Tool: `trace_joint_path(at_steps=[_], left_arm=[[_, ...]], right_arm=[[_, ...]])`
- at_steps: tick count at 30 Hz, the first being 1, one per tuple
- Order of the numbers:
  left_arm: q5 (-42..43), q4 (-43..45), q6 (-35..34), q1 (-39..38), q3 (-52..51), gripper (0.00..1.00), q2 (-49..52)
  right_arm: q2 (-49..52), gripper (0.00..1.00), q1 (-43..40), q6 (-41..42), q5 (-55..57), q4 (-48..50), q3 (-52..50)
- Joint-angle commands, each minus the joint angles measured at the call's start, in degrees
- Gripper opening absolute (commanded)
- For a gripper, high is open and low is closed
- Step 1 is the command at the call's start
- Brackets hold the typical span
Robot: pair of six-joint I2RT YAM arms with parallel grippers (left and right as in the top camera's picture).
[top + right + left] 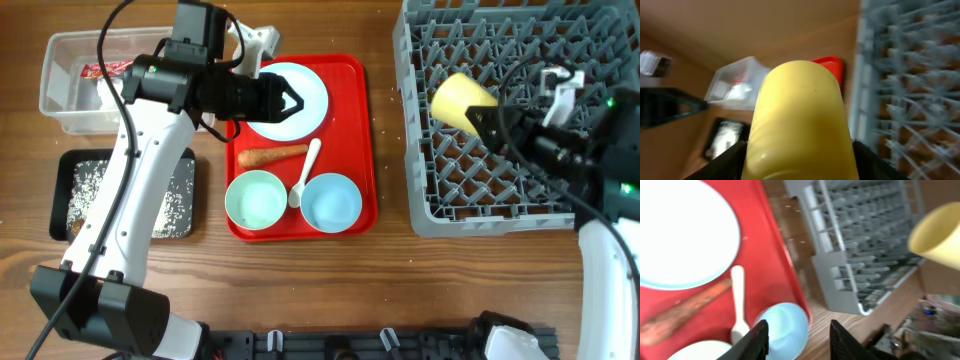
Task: Sort waste into correct bins and load items into the dishwasher rack
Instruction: 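Carry the yellow cup with the right gripper and lower it into the rack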
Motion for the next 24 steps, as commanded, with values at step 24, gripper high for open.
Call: trace_joint_path(at_steps=[24], left_arm=[[-11.06,-0.68,0.31,-0.11,-0.07,0.41,0.11]], right_arm=[[9.35,0.47,0.83,6.82,42.53,-35.1,7.67]])
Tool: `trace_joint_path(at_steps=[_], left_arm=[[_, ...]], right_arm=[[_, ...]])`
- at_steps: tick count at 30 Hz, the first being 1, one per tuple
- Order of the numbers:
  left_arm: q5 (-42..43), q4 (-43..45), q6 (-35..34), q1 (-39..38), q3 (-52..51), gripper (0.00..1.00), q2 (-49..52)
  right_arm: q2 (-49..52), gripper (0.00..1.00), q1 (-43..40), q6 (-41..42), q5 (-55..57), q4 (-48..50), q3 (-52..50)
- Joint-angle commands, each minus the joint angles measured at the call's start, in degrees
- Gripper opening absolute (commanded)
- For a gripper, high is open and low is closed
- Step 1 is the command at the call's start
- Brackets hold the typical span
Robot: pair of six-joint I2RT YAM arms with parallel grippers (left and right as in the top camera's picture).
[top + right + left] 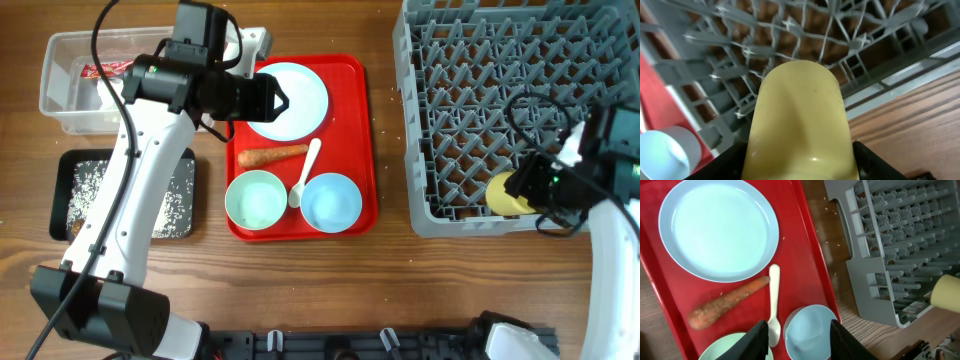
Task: Sort waste into correct bins and load items into the dishwasher rack
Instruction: 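Carry the yellow cup with the right gripper and lower it into the rack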
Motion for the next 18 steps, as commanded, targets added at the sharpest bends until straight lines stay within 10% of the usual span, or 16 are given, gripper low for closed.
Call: trace_joint_path(at_steps=[1,18], left_arm=[[-1.2,-0.04,0.31,-0.11,-0.07,0.41,0.11],[-3.08,-0.09,0.28,-0.11,-0.07,0.43,0.11]], right_arm=[[4.09,0.47,1.25,1.09,0.96,0.26,1.07],[5.97,0.48,5.62,1.05,3.52,10.1,1.05]])
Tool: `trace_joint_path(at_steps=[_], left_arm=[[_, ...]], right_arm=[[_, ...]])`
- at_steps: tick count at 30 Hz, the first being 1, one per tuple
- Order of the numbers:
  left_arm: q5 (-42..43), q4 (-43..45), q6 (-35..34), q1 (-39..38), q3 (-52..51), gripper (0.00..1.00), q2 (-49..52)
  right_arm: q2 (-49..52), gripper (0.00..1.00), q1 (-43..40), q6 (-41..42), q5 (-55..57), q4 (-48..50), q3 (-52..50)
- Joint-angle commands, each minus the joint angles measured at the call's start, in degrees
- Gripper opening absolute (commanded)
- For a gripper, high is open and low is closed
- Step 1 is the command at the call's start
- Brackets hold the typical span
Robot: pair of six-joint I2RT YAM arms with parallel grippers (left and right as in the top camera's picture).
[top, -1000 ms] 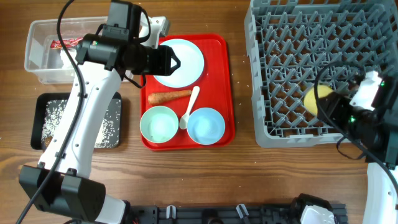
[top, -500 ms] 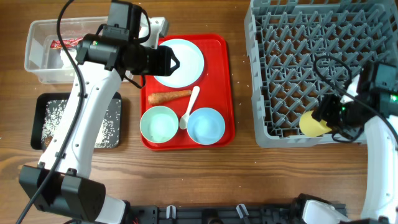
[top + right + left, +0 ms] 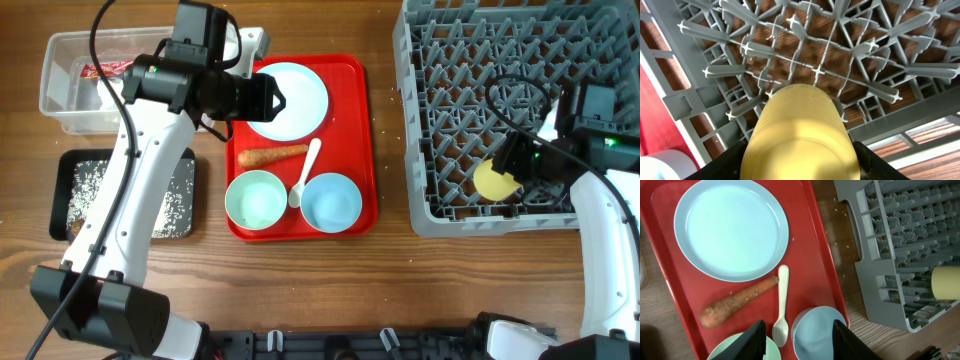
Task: Sort waste into correct bins and load items into the dishwasher rack
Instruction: 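Carry the yellow cup with the right gripper and lower it into the rack, then grasp the carrot on the red tray with the left gripper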
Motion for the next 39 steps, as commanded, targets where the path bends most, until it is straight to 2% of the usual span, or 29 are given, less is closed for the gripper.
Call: trace_joint_path(at_steps=[1,5,8,9,10,12,21,24,27,30,35,39], left_arm=[[-0.55,-0.09,0.28,-0.11,-0.07,0.42,0.13],[-0.55,-0.11,0.28,-0.11,-0.07,0.43,0.11],[-0.55,-0.68,0.28,-0.13,-0.07,0.46,0.11],[-0.55,-0.74,0.28,-0.13,-0.07,0.46,0.11],[-0.55,-0.72,0.28,-0.13,-0.07,0.47,0.11],[-0.55,-0.72,0.28,-0.13,-0.07,0.49,0.11],[-0.55,-0.7,0.28,-0.13,-0.07,0.5,0.11],[-0.55,-0.68,0.28,-0.13,-0.07,0.53,0.13],[-0.55,-0.66,0.31,-0.28,-0.07,0.6,0.13],[-0.87,1.05,1.05,-1.51,-0.07,0.61,0.46],[-9.6,6.99,2.14,-6.91,-0.07,0.65,4.83],[-16.55,11.52,6.49,-12.09,-0.07,0.65,13.14]], right_arm=[[0.35,0.48,0.13,-0.02,0.85,0.15,0.48],[1.11,0.48,0.15,-0.24,0.94,-1.79,0.22],[2.12,0.53,0.13,-0.22,0.94,-1.49,-1.73],[2.67,0.55,0.13,-0.22,0.94,-1.31,-1.81],[2.99,0.63,0.13,-0.22,0.92,-0.72,-1.81],[2.97,0.71,0.13,-0.5,0.15,-0.09,-1.77],[2.91,0.77,0.13,-3.04,-2.54,-0.35,-1.55],[2.62,0.79,0.13,-3.06,-2.54,-1.75,1.62],[0.85,0.8,0.13,-3.23,-2.56,-5.95,10.6],[-1.44,0.81,0.13,-4.9,-4.17,-8.59,18.21],[-4.87,0.82,0.13,-5.88,-6.51,-9.6,21.0],[-4.85,0.83,0.13,-7.48,-6.47,-11.87,20.76]])
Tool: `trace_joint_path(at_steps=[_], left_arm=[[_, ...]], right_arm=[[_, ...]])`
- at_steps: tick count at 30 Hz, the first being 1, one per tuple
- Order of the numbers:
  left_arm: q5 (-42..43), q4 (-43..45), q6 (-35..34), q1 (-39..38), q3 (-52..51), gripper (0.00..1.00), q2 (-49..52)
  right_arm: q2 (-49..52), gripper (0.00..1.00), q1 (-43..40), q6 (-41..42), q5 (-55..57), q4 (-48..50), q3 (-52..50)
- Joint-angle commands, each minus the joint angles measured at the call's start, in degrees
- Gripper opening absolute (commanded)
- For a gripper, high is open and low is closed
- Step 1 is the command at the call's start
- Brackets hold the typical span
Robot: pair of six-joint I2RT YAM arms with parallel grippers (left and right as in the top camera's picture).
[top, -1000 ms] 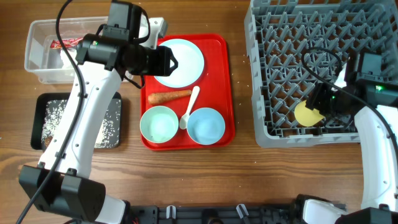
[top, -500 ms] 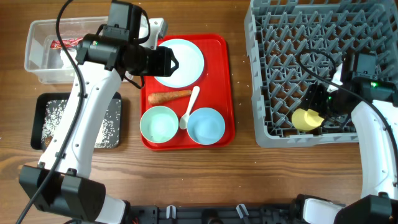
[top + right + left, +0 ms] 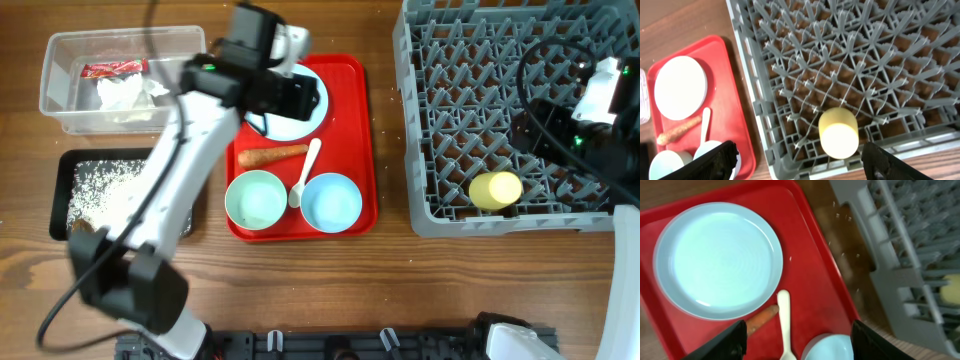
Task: Sort waste into correct bins and load items into the dishwasher rack
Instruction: 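Grasp the carrot on the red tray with the left gripper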
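Note:
The yellow cup (image 3: pixel 838 132) lies in the grey dishwasher rack (image 3: pixel 450 60) near its front edge, also seen from overhead (image 3: pixel 495 189). My right gripper (image 3: pixel 812 165) hangs open above the rack, apart from the cup. A red tray (image 3: pixel 350 130) holds a pale blue plate (image 3: pixel 717 260), a carrot (image 3: pixel 760 320), a white spoon (image 3: pixel 785 325), a green bowl (image 3: pixel 255 199) and a blue bowl (image 3: pixel 331 202). Over the tray, above the spoon, my left gripper (image 3: pixel 805 345) is wide open and empty.
A clear bin (image 3: pixel 100 70) with wrappers stands at the back left. In front of it lies a black tray (image 3: pixel 120 195) of rice. Bare wooden table (image 3: pixel 390 130) separates the red tray and the rack.
My right gripper has let go of the yellow cup, which now lies in the rack, and stands higher and open. My left gripper has shifted right over the tray and opened wider.
My right gripper held the yellow cup high over the rack's left side. Then it held it at the rack's front edge, then pressed into a front cell. Now the cup rests there, released. My left gripper stayed open over the tray throughout.

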Motion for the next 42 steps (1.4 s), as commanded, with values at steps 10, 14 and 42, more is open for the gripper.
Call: trace_joint_path(at_steps=[10,14,42], left_arm=[[-12.9,6.56,1.57,-6.21,-0.07,0.54,16.92],[-14.56,5.66,-4.48,-5.09,0.24,0.54,16.76],[-10.05,-12.22,18.8,3.28,-0.17,0.58,25.59]], right_arm=[[0.46,0.83,0.13,-2.45,-2.16,-1.14,0.37],[0.66,0.82,0.13,-2.43,-5.29,0.02,0.37],[1.99,0.82,0.13,-3.98,-4.74,-0.5,0.35]])
